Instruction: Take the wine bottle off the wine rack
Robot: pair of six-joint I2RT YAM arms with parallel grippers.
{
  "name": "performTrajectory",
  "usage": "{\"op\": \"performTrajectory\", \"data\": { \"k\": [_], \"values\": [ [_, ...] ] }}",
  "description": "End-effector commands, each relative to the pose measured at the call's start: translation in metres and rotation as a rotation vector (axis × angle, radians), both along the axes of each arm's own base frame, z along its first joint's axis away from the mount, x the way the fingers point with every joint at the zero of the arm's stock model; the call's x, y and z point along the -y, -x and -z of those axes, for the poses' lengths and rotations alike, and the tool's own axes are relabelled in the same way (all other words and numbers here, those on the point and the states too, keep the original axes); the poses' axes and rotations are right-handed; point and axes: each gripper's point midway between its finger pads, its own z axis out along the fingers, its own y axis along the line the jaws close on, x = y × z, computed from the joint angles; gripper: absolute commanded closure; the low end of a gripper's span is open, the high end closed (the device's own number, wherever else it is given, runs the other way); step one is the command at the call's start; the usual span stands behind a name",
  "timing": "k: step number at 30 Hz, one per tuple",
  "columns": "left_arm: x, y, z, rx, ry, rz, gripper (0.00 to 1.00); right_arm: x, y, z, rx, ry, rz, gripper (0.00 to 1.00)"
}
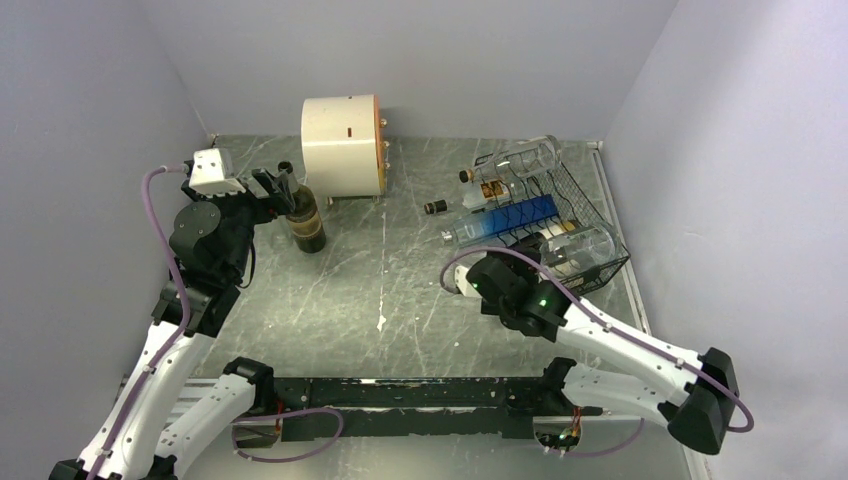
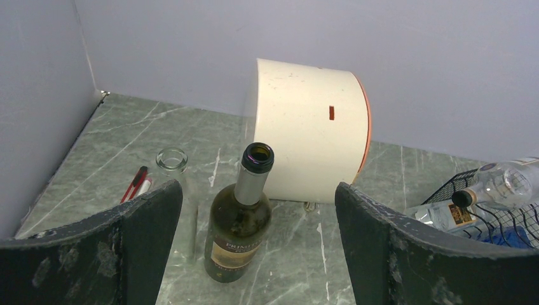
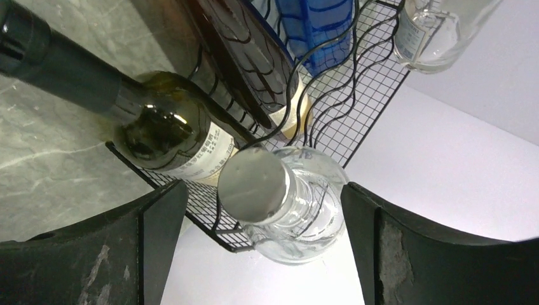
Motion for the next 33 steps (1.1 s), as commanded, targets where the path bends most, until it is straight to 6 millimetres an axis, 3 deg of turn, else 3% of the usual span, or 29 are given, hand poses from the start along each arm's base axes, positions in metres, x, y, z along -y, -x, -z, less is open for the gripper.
{"op": "performTrajectory", "data": {
  "k": [1,9,15,24,33],
  "values": [
    [0.005,0.002,-0.013,0.041,0.010,0.026,0.07,0.010,0.001,0.000,0.007,0.053,-0.052,0.07],
    [0.005,0.002,-0.012,0.042,0.008,0.023,0.07,0.031,-0.023,0.013,0.020,0.096,-0.018,0.17],
    [0.004,0.002,-0.012,0.040,0.005,0.019,0.07,0.031,-0.037,0.013,0.056,0.109,-0.012,0.25],
    [0.003,0.002,-0.013,0.042,0.006,0.017,0.07,0.028,-0.045,0.008,0.094,0.138,-0.033,0.20],
    [0.004,0.002,-0.013,0.043,0.006,0.021,0.07,0.035,-0.048,0.011,0.091,0.175,-0.022,0.34]
  ]
}}
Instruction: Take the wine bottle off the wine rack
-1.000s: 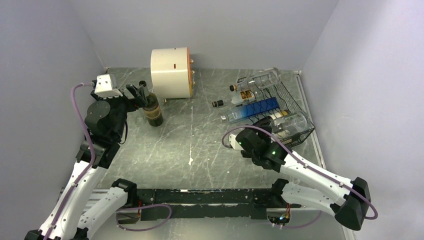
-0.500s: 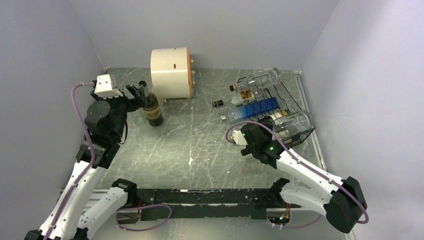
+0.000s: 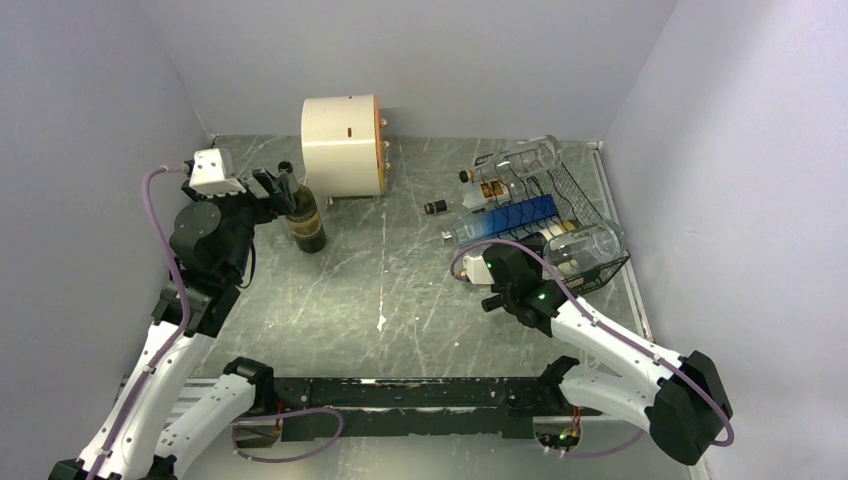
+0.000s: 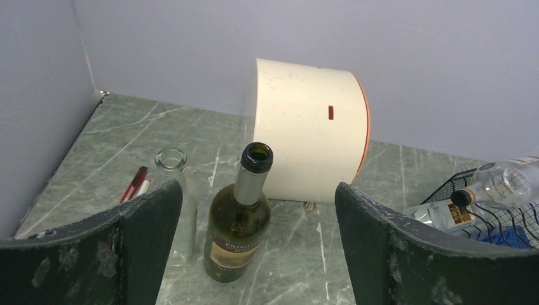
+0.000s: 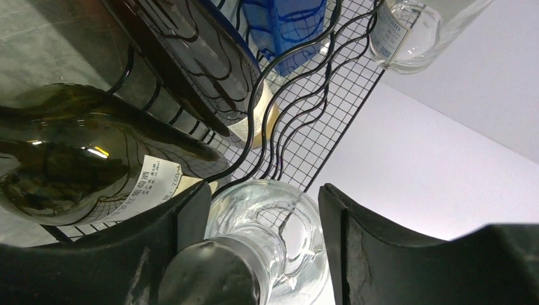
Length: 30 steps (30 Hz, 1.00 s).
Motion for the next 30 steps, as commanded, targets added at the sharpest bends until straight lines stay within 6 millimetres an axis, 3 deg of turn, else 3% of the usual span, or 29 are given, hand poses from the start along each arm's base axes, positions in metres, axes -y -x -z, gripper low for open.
{"op": "performTrajectory", "data": {
  "k": [1,8,16,26,30],
  "values": [
    [0.004,0.003,-0.013,0.044,0.007,0.019,0.07,0.006,-0.001,0.003,-0.005,0.055,0.000,0.35],
    [0.004,0.002,-0.013,0.044,0.007,0.020,0.07,0.012,-0.002,0.004,0.001,0.076,0.013,0.40],
    [0.005,0.002,-0.012,0.040,0.006,0.023,0.07,0.009,-0.004,0.001,0.014,0.043,0.010,0.63],
    [0.005,0.001,-0.011,0.038,0.006,0.026,0.07,-0.010,-0.016,-0.032,0.057,-0.168,0.084,0.88],
    [0.005,0.000,-0.011,0.035,0.004,0.024,0.07,-0.016,-0.018,-0.044,0.071,-0.269,0.134,0.90]
  ]
}}
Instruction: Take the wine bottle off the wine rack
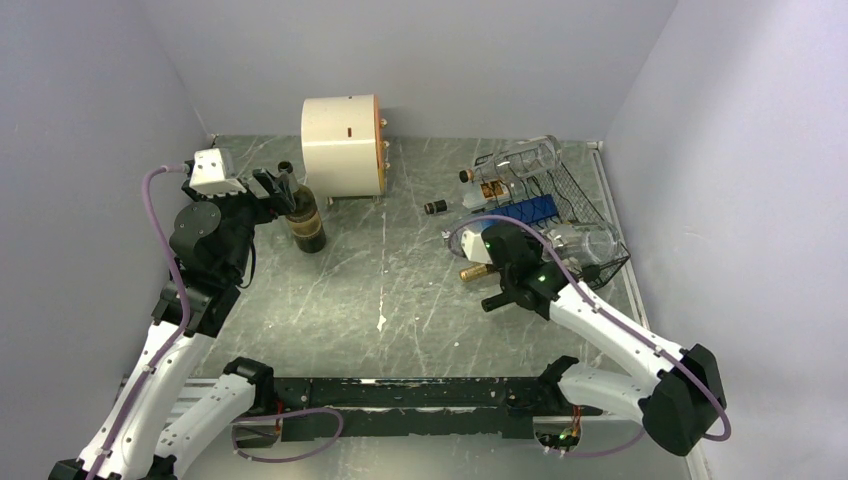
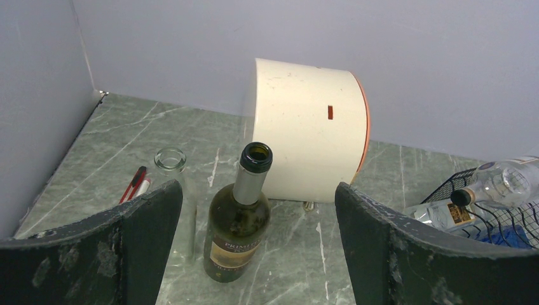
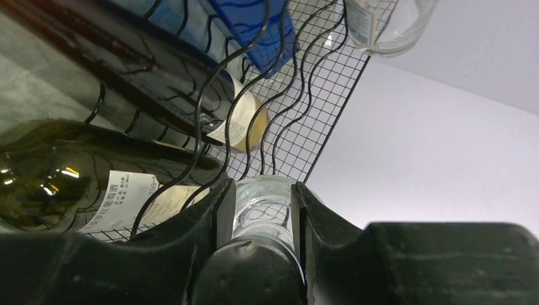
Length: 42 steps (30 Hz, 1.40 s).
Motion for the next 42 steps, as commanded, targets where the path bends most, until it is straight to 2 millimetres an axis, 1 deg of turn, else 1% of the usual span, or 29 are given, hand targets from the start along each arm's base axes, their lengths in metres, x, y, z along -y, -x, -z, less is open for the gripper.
{"op": "performTrajectory", "data": {
  "k": [1,5,7,10,13,21,23,26,30,32,36,39,42],
  "values": [
    [0.005,0.001,-0.011,0.037,0.004,0.023,0.07,-0.008,-0.006,-0.025,0.067,-0.167,0.082,0.91],
    [0.006,0.000,-0.010,0.034,0.004,0.026,0.07,-0.012,-0.009,-0.046,0.139,-0.308,0.153,0.93],
    [0.006,0.000,-0.010,0.033,0.004,0.027,0.07,-0.013,-0.011,-0.063,0.197,-0.384,0.188,1.00],
    [0.006,-0.001,-0.010,0.031,0.004,0.028,0.07,-0.011,-0.012,-0.082,0.280,-0.475,0.229,1.00],
    [0.007,-0.001,-0.009,0.029,0.004,0.029,0.07,-0.005,-0.013,-0.102,0.396,-0.567,0.296,1.00],
    [0.007,-0.002,-0.007,0.022,0.002,0.029,0.07,0.012,-0.011,-0.130,0.579,-0.706,0.483,1.00],
    [0.007,-0.003,-0.007,0.022,0.002,0.027,0.07,0.015,-0.011,-0.145,0.631,-0.758,0.523,1.00],
    [0.006,-0.002,-0.007,0.021,0.000,0.023,0.07,0.019,-0.009,-0.159,0.682,-0.808,0.553,1.00],
    [0.004,-0.002,-0.007,0.023,-0.002,0.015,0.07,0.020,-0.008,-0.176,0.734,-0.878,0.552,1.00],
    [0.004,-0.002,-0.008,0.025,-0.001,0.017,0.07,0.018,-0.009,-0.183,0.746,-0.925,0.544,1.00],
    [0.005,-0.002,-0.008,0.025,0.000,0.021,0.07,0.006,-0.015,-0.189,0.734,-1.013,0.530,1.00],
    [0.005,-0.001,-0.008,0.027,0.001,0.019,0.07,-0.007,-0.024,-0.193,0.707,-1.060,0.514,1.00],
    [0.004,-0.001,-0.009,0.027,-0.001,0.016,0.07,-0.021,-0.033,-0.206,0.690,-1.130,0.484,1.00]
  ]
}}
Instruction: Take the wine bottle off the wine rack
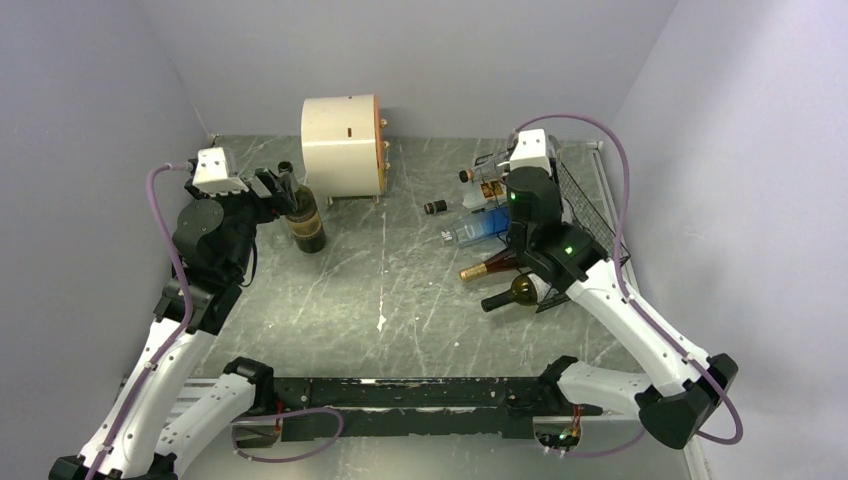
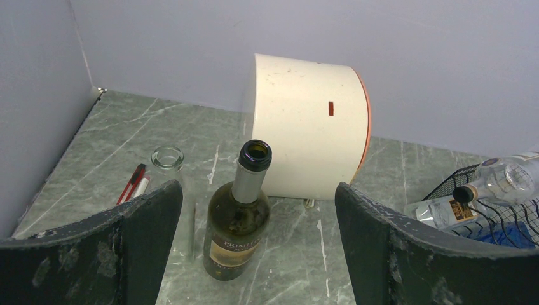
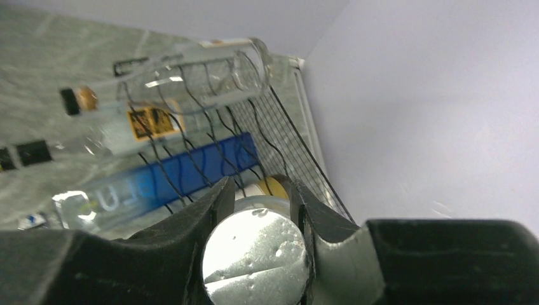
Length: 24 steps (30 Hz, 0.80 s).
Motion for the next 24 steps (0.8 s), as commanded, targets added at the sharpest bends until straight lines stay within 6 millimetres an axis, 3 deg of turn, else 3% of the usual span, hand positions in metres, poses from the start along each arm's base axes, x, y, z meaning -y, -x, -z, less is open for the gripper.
{"op": "performTrajectory", "data": {
  "k": [1,5,8,14,24],
  "values": [
    [0.002,0.002,-0.013,0.040,0.005,0.010,0.07,-0.016,-0.012,-0.053,0.141,-0.157,-0.035,1.00],
    [0.001,0.003,-0.014,0.045,0.004,0.006,0.07,-0.040,-0.022,-0.066,0.153,-0.210,-0.096,1.00],
    [0.000,0.004,-0.016,0.051,0.005,0.004,0.07,-0.072,-0.030,-0.066,0.147,-0.245,-0.171,1.00],
    [0.000,0.003,-0.015,0.048,0.003,0.002,0.07,-0.157,-0.041,-0.058,0.162,-0.261,-0.327,1.00],
    [-0.006,0.004,-0.016,0.052,-0.002,-0.024,0.07,-0.285,-0.077,-0.029,0.136,-0.522,-0.573,1.00]
  ]
}}
